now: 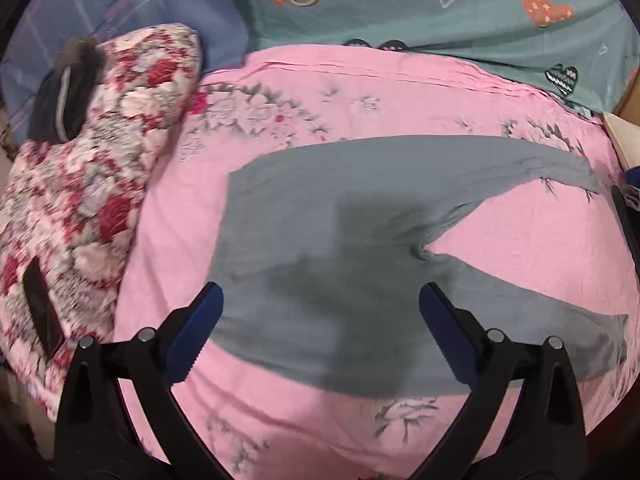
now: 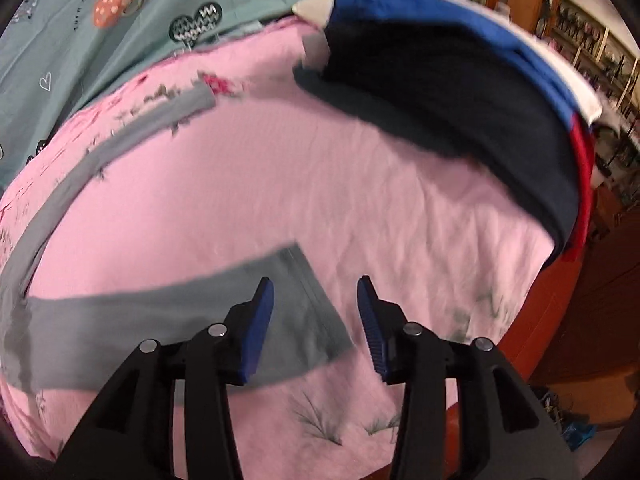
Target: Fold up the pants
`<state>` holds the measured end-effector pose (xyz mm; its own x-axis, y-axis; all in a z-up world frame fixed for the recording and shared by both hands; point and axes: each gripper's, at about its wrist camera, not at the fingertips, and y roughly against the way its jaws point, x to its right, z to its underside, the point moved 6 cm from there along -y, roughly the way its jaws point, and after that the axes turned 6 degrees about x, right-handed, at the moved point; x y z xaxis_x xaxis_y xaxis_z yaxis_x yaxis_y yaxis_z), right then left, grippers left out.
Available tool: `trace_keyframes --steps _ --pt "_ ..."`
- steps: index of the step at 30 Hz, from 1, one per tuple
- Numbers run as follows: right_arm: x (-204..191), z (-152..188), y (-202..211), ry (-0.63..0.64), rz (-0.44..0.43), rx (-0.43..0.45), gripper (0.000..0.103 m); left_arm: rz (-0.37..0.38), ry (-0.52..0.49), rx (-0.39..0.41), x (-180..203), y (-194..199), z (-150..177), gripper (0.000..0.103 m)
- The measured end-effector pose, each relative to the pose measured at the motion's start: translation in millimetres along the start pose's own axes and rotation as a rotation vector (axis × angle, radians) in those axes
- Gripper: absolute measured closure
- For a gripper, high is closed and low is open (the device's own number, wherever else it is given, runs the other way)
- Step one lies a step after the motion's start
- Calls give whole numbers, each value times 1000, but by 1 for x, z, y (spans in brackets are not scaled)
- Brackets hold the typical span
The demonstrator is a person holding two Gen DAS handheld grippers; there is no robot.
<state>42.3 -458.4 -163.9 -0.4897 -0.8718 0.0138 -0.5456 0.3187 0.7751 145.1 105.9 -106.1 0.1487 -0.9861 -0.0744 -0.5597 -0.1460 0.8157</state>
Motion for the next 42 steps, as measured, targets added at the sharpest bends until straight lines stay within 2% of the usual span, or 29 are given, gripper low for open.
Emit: trace_keyframes --steps 1,2,5,8,10,13,16,19,22,23,25,28,32,34,36,42 --pt "-6 -9 6 1 22 15 58 21 -14 -2 3 -8 -2 3" --pt "-14 -20 9 -8 9 27 58 41 -27 -1 7 -15 -4 3" --pt "-41 -47 2 -61 -71 17 57 75 -45 -37 22 -40 -5 3" --pt "-73 -82 -29 -113 -214 -4 57 140 3 -82 42 -54 -8 3" --pt "-96 -104 -67 -97 -247 -25 57 162 35 -71 55 -55 -13 3" --pt "-131 -129 -133 -64 -277 -78 57 128 65 -77 67 -54 -20 3" --pt "-159 -153 -184 -39 -299 -91 57 101 70 -99 73 -52 -20 3" --pt "-175 -170 -217 -40 -318 -93 57 27 41 -140 71 -55 -15 3" --pt "-184 -176 -237 -55 -338 -119 59 -30 67 -173 61 -56 -11 3" --pt "-187 -177 -239 -40 -330 -115 76 -46 78 -181 59 -57 -11 3" --pt "-191 -177 -240 -1 -315 -112 102 -67 88 -187 56 -56 -12 3" --pt "-185 -188 -227 3 -310 -61 102 -88 95 -194 56 -56 -14 3" --pt "-159 -214 -187 -63 -349 12 103 -100 98 -204 56 -55 -16 3" --pt "-150 -214 -176 -58 -346 20 103 -98 103 -203 57 -55 -17 3" --pt "-143 -199 -180 -9 -297 4 103 -95 100 -198 58 -53 -16 3" --pt "-121 -138 -224 45 -165 -164 99 -128 47 -167 51 -35 -14 3"
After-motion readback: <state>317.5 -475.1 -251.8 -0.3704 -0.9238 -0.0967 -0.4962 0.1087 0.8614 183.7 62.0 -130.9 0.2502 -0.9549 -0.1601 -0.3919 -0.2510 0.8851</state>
